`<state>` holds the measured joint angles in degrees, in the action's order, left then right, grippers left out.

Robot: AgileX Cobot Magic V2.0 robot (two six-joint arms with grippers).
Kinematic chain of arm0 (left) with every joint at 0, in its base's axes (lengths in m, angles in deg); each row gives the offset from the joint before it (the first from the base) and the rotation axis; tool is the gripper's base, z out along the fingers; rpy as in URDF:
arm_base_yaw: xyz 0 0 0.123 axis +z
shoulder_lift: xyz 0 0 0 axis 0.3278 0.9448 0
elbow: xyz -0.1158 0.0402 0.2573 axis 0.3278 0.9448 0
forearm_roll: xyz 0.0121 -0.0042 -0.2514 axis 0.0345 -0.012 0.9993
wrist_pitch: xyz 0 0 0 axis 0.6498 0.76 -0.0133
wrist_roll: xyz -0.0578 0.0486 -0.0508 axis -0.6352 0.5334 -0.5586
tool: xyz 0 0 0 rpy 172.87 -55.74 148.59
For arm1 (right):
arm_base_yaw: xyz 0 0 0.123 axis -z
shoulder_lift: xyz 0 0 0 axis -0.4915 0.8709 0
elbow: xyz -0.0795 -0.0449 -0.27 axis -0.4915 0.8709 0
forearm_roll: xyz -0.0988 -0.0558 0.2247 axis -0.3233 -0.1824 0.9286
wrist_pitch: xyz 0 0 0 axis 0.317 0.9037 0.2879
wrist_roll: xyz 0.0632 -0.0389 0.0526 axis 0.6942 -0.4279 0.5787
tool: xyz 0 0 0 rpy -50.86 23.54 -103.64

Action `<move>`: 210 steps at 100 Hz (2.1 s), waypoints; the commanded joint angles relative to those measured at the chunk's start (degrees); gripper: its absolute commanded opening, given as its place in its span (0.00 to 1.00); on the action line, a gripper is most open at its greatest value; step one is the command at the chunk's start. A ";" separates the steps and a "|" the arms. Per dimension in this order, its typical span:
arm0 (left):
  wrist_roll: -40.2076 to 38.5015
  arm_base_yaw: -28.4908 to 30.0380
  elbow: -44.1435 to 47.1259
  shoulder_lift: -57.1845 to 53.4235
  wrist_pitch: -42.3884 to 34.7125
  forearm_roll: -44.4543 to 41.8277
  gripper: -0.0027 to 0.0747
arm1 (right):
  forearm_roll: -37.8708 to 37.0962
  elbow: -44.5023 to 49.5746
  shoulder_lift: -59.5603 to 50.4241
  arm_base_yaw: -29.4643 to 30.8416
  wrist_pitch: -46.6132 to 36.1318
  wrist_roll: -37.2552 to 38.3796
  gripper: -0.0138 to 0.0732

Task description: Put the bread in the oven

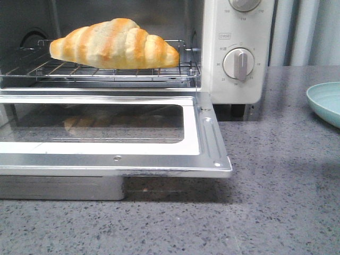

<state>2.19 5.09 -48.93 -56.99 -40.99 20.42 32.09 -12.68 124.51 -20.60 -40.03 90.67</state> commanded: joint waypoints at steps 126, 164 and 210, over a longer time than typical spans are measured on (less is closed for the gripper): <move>-0.22 0.27 -1.53 -1.02 -4.62 0.53 0.01 | 15.19 39.56 -40.36 42.05 -35.75 0.12 0.08; -0.22 0.27 -1.53 -1.02 -4.62 0.53 0.01 | 15.19 40.57 -47.10 56.16 -24.65 0.12 0.08; -0.22 0.27 -1.53 -1.02 -4.62 0.53 0.01 | 13.05 41.73 -47.10 56.30 -15.47 0.12 0.08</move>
<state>2.19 5.09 -48.93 -56.99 -40.99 20.42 46.84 28.23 78.63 36.28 -52.04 90.77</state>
